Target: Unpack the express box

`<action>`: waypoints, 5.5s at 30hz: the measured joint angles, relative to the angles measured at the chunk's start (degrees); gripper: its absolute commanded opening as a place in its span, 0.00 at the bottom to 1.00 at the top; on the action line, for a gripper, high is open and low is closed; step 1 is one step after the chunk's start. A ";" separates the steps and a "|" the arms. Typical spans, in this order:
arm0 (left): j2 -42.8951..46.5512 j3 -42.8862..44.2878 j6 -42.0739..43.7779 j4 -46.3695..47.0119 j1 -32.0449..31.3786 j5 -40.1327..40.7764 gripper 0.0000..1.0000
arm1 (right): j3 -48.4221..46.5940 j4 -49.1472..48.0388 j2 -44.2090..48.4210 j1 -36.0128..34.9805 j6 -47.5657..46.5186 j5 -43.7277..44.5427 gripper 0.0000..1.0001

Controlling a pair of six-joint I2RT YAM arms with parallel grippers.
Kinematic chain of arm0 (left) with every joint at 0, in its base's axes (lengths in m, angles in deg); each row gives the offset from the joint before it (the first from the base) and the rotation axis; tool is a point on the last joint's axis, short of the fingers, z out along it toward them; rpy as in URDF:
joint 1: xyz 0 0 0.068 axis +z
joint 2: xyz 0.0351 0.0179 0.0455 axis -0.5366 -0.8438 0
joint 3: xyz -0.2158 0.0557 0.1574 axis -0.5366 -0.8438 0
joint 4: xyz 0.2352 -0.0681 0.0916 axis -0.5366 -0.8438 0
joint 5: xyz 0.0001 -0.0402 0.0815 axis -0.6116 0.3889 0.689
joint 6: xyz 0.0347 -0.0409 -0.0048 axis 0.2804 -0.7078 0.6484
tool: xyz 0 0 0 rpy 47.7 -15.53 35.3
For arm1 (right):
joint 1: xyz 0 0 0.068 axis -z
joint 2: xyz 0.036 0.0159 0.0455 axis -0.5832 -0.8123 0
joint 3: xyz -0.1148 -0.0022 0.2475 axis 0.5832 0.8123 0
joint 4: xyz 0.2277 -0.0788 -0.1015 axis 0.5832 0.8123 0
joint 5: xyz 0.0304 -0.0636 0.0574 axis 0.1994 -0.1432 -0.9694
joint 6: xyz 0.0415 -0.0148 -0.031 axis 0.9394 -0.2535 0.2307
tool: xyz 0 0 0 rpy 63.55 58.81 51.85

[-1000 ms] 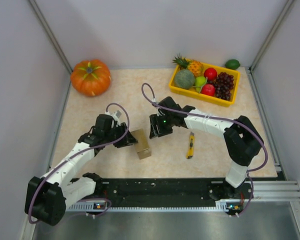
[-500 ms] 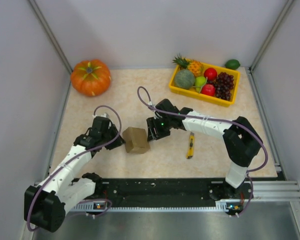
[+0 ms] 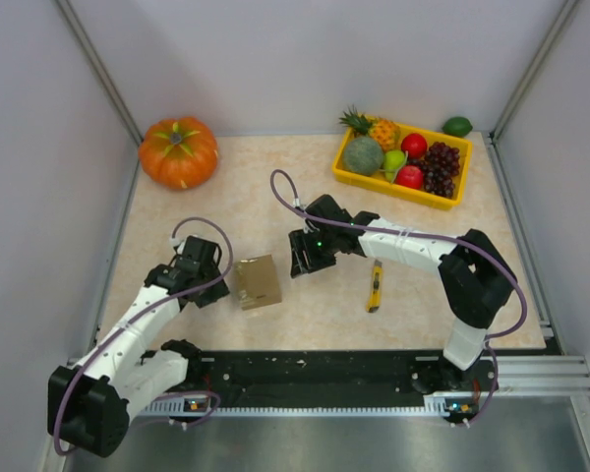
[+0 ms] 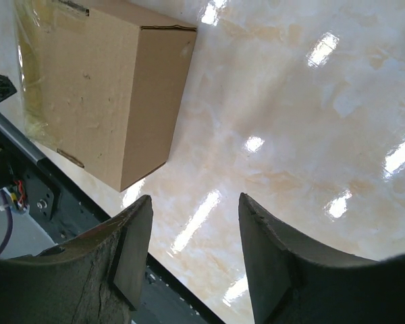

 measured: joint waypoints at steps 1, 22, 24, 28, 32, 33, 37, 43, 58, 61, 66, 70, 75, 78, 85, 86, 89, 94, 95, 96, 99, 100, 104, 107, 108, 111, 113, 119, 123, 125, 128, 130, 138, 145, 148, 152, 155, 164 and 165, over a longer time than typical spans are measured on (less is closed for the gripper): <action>0.55 0.35 -0.04 -0.24 0.00 0.44 0.47 | 0.00 0.00 0.02 0.00 0.00 0.26 0.54; -10.29 1.40 3.37 14.75 0.00 -14.73 0.60 | 0.35 -1.27 2.86 -4.59 -4.11 7.19 0.54; -11.58 1.40 4.09 16.48 0.17 -16.92 0.58 | 0.70 -1.33 3.69 -4.57 -4.11 8.39 0.54; -13.94 1.40 6.19 20.68 0.15 -21.73 0.53 | 1.33 -1.75 5.03 -4.15 -3.91 10.47 0.54; -17.55 1.86 6.86 24.46 -0.11 -26.99 0.52 | 2.21 -1.97 5.99 -2.12 -2.40 11.93 0.54; -18.58 2.40 6.97 24.85 -0.24 -27.67 0.53 | 2.54 -2.05 6.25 -1.29 -1.86 12.22 0.54; -21.59 4.76 7.63 25.51 -1.01 -28.70 0.59 | 3.61 -1.79 7.02 2.99 0.09 13.25 0.55; -20.48 9.18 7.76 22.40 -1.27 -25.42 0.65 | 2.78 -1.42 6.93 5.29 -0.39 13.51 0.56; 11.43 -2.47 1.29 12.66 -6.25 -21.68 0.24 | -12.41 -1.97 -5.35 6.21 -5.51 9.90 0.52; 13.22 -6.21 0.94 11.89 -7.15 -23.80 0.23 | -13.29 -1.68 -7.85 6.21 -5.27 11.06 0.51; 10.01 -9.20 0.79 15.13 -9.25 -26.01 0.23 | -15.08 -0.44 -12.41 6.21 -4.76 11.15 0.51; 2.84 -9.31 0.20 20.09 -12.87 -25.57 0.14 | -16.09 0.31 -14.19 6.21 -4.79 10.03 0.51; -6.49 -9.29 -1.79 25.24 -17.33 -21.70 0.12 | -16.15 1.11 -15.10 6.21 -4.85 8.17 0.50; -9.64 -9.27 -2.58 27.06 -17.66 -19.96 0.13 | -16.13 2.16 -15.39 6.21 -4.92 7.41 0.50; -10.99 -8.26 -3.96 29.75 -17.66 -16.76 0.14 | -11.69 2.03 -14.78 6.34 -5.05 6.34 0.49; -11.26 -7.87 -4.22 29.94 -17.64 -16.39 0.14 | -10.43 2.21 -14.38 6.34 -5.07 6.23 0.49; -12.15 -6.99 -4.79 30.25 -17.64 -15.13 0.15 | -7.04 2.23 -11.74 6.45 -5.11 5.77 0.48; -12.85 -5.16 -5.57 29.18 -17.64 -11.37 0.19 | -1.64 3.10 -7.67 6.47 -5.14 5.66 0.48; -12.85 -4.66 -5.77 28.85 -17.64 -10.10 0.20 | -0.48 3.08 -6.73 6.47 -5.16 5.64 0.48; -12.85 -4.13 -5.86 28.57 -17.59 -8.96 0.20 | 0.59 3.15 -5.79 6.45 -5.14 5.60 0.48; -13.11 -2.73 -5.88 28.61 -17.03 -6.38 0.22 | 3.93 3.37 -2.38 6.14 -5.05 5.55 0.47; -13.42 -2.34 -5.90 28.61 -16.70 -6.01 0.22 | 4.76 3.48 -1.38 5.92 -5.01 5.62 0.47; -16.15 -0.87 -5.86 29.59 -13.90 -6.45 0.25 | 8.20 3.58 3.37 3.56 -4.48 7.19 0.47; -18.56 0.37 -5.77 30.29 -10.95 -7.80 0.27 | 9.55 3.45 5.68 0.61 -3.28 8.26 0.47; -19.19 0.83 -5.64 30.34 -10.01 -8.13 0.27 | 9.88 3.48 6.23 -0.02 -2.80 8.59 0.47; -20.15 2.29 -5.20 29.73 -7.76 -8.98 0.27 | 10.84 3.76 7.93 -1.05 -1.36 10.23 0.48; -20.17 3.50 -4.76 28.41 -6.73 -8.90 0.26 | 11.47 4.50 10.01 -1.05 -0.63 12.46 0.49; -15.12 4.70 -4.33 20.94 -6.08 -7.45 0.23 | 10.01 6.67 17.57 0.04 -0.37 18.64 0.50; -8.00 3.34 -2.99 18.60 -6.56 -10.93 0.26 | 4.13 6.56 14.88 2.43 -1.05 20.11 0.49; -5.66 1.97 -1.57 18.64 -8.00 -13.79 0.25 | 0.44 6.40 11.13 3.21 -1.51 20.26 0.49; -5.11 0.44 0.85 18.23 -10.93 -17.90 0.22 | -4.00 6.36 4.76 3.56 -1.57 20.02 0.49; -6.19 -0.13 2.03 18.12 -12.11 -20.26 0.21 | -5.75 6.23 1.16 3.58 -1.53 19.71 0.49; -13.42 -0.70 3.02 21.79 -13.57 -24.68 0.24 | -7.61 6.75 -6.49 3.56 -0.66 18.01 0.48; -18.88 1.81 2.99 21.77 -12.81 -20.46 0.26 | -3.02 6.29 -3.61 2.95 0.00 16.35 0.49; -20.13 4.37 3.78 21.68 -11.30 -18.64 0.27 | 0.35 6.69 -1.25 1.73 0.52 16.20 0.49; -24.09 8.81 6.23 22.03 -7.10 -18.56 0.26 | 3.65 7.23 1.38 -0.15 2.67 16.15 0.49; -27.02 11.45 7.96 22.84 -5.07 -19.82 0.26 | 4.33 7.43 2.10 -1.09 3.87 16.39 0.49; -27.76 11.91 11.39 22.60 -2.89 -22.77 0.26 | 2.67 7.67 1.92 -1.09 5.07 20.26 0.50; -27.67 11.67 11.69 22.64 -2.69 -22.99 0.26 | 1.86 7.78 1.55 -1.09 5.07 20.59 0.50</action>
